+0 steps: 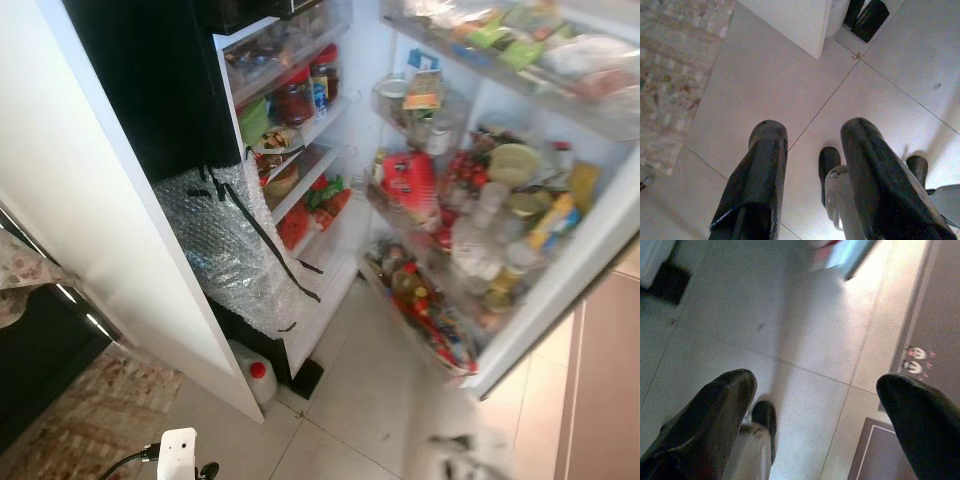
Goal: Restocking fridge
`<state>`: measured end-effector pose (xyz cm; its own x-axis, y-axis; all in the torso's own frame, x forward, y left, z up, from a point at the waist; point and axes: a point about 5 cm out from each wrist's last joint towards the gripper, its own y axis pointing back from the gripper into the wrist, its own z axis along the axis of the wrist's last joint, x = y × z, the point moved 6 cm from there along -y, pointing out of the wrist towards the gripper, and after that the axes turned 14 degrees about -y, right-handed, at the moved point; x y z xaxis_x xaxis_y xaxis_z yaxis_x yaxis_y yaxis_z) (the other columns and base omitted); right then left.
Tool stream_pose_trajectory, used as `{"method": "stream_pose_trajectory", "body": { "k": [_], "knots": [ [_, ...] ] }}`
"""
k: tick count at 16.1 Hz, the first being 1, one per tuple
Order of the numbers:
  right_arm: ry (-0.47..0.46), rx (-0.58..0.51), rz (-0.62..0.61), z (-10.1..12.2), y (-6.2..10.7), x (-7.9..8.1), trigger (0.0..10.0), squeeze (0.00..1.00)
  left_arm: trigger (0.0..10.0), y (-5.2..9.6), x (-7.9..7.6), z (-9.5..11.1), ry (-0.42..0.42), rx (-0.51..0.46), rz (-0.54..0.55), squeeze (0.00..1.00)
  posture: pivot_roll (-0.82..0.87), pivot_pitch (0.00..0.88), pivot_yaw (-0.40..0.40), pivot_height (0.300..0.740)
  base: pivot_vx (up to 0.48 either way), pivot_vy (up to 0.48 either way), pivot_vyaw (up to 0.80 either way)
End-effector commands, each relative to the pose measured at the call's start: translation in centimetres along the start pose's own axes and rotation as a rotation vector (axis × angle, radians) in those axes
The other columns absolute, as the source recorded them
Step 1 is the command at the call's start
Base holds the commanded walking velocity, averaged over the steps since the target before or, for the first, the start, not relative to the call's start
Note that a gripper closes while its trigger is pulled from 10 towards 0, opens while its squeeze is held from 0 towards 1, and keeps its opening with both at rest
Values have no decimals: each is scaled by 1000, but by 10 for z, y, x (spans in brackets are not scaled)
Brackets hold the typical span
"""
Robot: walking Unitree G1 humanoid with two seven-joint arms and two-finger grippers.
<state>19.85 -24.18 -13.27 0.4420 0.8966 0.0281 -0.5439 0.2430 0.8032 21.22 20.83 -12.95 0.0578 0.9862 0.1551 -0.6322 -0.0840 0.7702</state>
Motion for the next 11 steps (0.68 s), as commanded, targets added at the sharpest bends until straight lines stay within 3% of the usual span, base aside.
{"method": "stream_pose_trajectory", "body": {
  "k": [1, 3, 4, 5, 7, 11],
  "knots": [
    [-46, -73, -35, 17, -1, -7, 10000, 0, 10000, 0, 4, -1, -18, 8, 6, 0, -55, 23, 40, 740, 0, 0, 0],
    [-67, -275, -57, 65, 2, -16, 10000, 0, 10000, 0, 7, 1, -14, 1, 15, 0, -56, 25, 37, 740, 0, 0, 0],
    [-34, -523, 47, 122, 16, 10, 10000, 0, 10000, -1, 9, 5, -15, -13, 19, 0, -73, 26, 42, 740, 0, 0, 0],
    [17, -604, 86, 132, 24, 26, 10000, 0, 10000, -1, 9, 6, -22, -16, 17, 0, -74, 21, 38, 740, 0, 0, 0],
    [-9, -690, 34, 145, 33, 25, 10000, 0, 10000, -1, 9, 10, -9, -32, 21, 0, -63, 9, 35, 740, 0, 0, 0],
    [-186, -895, -167, 187, 64, -18, 10000, 0, 10000, -1, 11, 9, -16, -31, 27, 0, -60, 0, 37, 740, 0, 0, 0]
  ]
}}
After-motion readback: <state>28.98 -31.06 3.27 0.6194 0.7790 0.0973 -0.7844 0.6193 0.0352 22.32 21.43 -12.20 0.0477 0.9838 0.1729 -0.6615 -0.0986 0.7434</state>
